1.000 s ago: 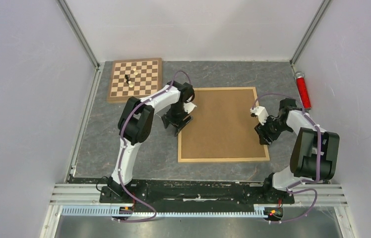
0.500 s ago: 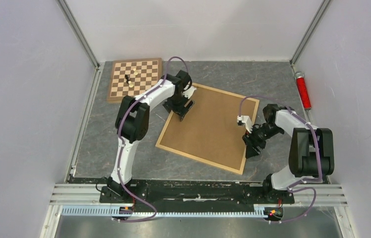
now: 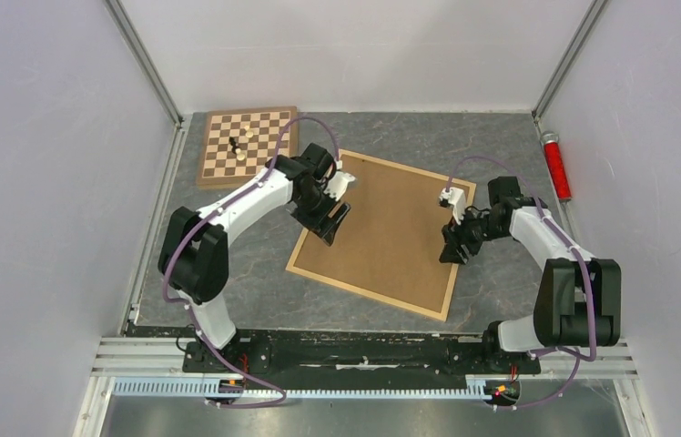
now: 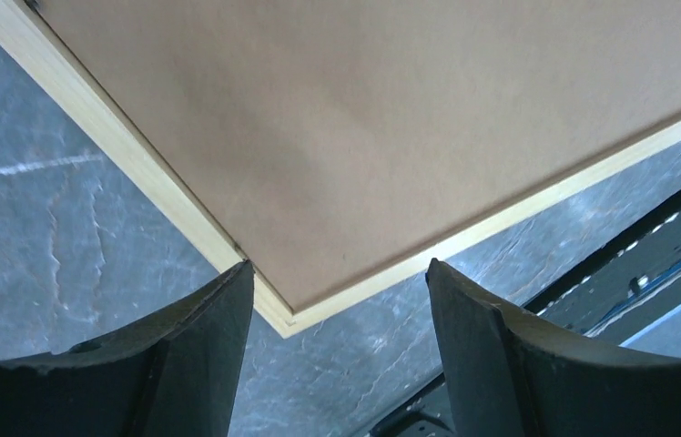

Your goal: Put the photo into the frame

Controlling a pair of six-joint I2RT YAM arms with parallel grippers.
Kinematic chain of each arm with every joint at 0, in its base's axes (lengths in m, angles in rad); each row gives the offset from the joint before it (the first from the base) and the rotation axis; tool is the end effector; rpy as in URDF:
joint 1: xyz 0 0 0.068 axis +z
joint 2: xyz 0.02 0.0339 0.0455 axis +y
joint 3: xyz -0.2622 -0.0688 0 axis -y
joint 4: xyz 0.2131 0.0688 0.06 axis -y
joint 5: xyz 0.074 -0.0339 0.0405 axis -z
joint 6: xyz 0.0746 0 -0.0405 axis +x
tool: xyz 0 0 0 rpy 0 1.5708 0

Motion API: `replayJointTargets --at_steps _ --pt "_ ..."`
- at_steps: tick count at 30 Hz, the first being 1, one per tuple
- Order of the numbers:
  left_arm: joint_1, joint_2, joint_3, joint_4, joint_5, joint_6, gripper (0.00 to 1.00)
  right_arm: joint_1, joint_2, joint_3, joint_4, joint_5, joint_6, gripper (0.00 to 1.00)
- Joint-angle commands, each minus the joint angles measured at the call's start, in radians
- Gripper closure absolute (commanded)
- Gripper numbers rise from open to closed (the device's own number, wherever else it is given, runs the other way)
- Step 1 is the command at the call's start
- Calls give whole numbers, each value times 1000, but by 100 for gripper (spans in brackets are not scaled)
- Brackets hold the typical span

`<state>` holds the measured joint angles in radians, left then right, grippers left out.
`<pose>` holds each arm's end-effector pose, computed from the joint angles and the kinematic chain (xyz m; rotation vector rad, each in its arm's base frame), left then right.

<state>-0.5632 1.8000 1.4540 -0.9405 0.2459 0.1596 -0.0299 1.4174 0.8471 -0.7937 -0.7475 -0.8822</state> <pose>0.2790 -0.1976 0.2125 1.0666 2.6775 -0.4315 0.2196 0.0442 0.1821 -1.1378 2.2577 0.7740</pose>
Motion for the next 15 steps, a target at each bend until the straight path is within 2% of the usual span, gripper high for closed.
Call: replayJointTargets --at_steps 1,5,9,11,15 --pt "6 -60 -113 34 -23 72 24 0 -19 3 102 -22 56 41" --pt "7 -100 -178 61 -29 124 24 0 -29 -14 168 78 129 39" --pt "-18 -146 -210 81 40 205 24 -1 -65 -52 255 201 187 30" --pt "-63 -155 -210 81 26 248 24 -1 -75 -60 272 263 190 26" --pt "-194 -167 -224 120 -46 296 24 -10 -72 -63 317 393 300 25"
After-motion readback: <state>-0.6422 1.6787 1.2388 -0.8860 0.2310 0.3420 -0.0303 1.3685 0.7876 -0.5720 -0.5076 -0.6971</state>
